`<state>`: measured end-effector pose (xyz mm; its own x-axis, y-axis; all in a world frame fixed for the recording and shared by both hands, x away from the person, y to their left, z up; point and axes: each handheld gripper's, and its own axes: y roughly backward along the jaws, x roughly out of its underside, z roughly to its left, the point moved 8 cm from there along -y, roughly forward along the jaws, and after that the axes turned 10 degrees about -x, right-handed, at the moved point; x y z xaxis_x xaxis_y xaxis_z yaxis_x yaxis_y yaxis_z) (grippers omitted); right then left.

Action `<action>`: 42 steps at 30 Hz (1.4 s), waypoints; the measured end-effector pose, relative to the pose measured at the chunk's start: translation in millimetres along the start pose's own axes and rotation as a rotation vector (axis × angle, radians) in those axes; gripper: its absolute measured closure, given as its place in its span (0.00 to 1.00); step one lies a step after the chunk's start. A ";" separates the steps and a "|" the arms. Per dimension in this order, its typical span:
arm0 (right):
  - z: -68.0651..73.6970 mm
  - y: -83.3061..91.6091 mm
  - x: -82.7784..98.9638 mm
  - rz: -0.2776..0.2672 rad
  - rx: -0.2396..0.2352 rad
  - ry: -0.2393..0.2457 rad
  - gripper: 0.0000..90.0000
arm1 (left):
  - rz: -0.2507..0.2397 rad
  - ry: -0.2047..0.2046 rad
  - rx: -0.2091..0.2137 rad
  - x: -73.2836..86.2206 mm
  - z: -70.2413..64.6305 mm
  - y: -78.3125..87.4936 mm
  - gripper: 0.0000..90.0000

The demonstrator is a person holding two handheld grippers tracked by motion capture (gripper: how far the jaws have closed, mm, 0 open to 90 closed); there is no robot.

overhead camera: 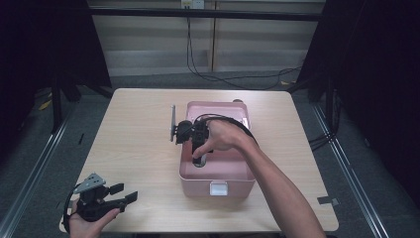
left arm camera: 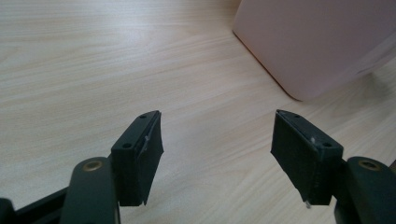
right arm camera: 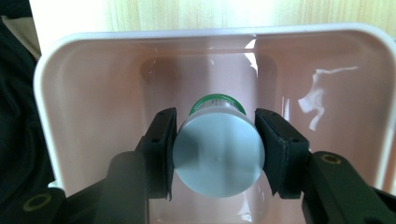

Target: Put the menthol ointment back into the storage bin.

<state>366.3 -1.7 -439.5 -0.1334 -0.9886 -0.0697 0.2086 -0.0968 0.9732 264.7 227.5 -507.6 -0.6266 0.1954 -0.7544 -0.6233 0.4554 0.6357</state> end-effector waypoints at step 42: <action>-15.7 -52.7 -17.7 -0.011 -0.047 0.008 0.57 | -0.002 0.002 0.005 -2.9 0.3 -2.5 0.38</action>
<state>372.9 19.1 -493.1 -0.1279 -0.9884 -0.0821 0.2521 -0.1125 0.9611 268.2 226.1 -507.1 -0.6263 0.1927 -0.7554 -0.6223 0.4600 0.6333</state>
